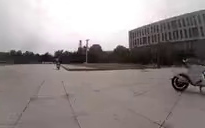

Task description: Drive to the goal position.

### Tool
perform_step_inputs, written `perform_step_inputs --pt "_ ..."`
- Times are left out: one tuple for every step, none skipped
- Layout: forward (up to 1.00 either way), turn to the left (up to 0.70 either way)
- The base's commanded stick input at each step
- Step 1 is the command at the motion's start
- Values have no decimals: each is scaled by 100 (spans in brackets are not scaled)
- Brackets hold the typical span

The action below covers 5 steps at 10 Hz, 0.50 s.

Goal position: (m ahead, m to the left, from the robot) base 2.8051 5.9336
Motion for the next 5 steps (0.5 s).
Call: perform_step_inputs --pt "100 -19" --pt "100 0" --pt "100 -7" --pt "100 -38" --pt "100 -9"
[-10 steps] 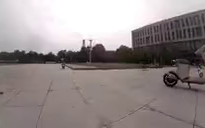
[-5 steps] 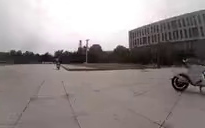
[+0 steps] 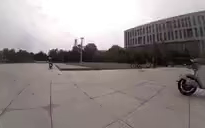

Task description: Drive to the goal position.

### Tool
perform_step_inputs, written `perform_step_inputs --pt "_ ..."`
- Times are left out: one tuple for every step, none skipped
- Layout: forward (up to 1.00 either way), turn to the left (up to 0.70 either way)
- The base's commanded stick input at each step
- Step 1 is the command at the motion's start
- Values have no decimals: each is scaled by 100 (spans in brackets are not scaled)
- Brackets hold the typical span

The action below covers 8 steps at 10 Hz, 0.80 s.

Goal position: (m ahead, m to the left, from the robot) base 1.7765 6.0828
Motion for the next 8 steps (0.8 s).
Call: perform_step_inputs --pt "100 0" --pt "100 -39" --pt "100 -16" --pt "100 0" --pt "100 -28" --pt "100 -40" --pt "100 -40" --pt "100 -40"
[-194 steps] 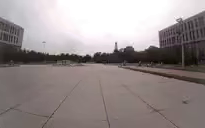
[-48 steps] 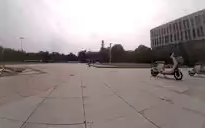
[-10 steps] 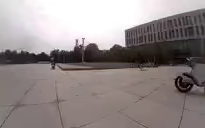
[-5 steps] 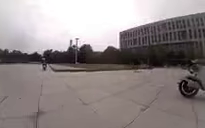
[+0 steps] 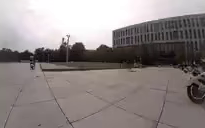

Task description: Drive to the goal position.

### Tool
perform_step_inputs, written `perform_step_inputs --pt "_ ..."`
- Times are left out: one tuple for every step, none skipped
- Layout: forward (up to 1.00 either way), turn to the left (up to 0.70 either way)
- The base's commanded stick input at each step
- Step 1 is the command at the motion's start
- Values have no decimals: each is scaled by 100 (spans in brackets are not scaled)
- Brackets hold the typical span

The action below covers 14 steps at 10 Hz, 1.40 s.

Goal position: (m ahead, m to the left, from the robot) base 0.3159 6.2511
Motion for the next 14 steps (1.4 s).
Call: perform_step_inputs --pt "100 -40" --pt "100 -40" --pt "100 -40" --pt "100 -40" --pt "100 -40" --pt "100 -40" --pt "100 -40" --pt "100 -40" --pt "100 -4" --pt "100 0" --pt "100 0" --pt "100 0" --pt "100 0" --pt "100 0"
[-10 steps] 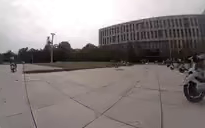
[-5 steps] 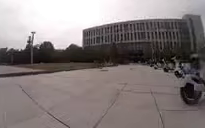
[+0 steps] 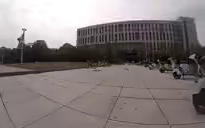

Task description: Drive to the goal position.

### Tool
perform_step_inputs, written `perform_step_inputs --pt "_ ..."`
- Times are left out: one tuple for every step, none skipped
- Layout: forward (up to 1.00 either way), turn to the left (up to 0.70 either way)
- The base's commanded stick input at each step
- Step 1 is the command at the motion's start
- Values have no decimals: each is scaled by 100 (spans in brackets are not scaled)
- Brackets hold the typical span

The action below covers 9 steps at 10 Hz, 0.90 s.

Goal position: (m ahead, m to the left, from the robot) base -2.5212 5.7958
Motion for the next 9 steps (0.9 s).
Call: perform_step_inputs --pt "100 -8" --pt "100 -40" --pt "100 -40" --pt "100 -40" --pt "100 -40" --pt "100 -40" --pt "100 -11" --pt "100 0" --pt "100 0"
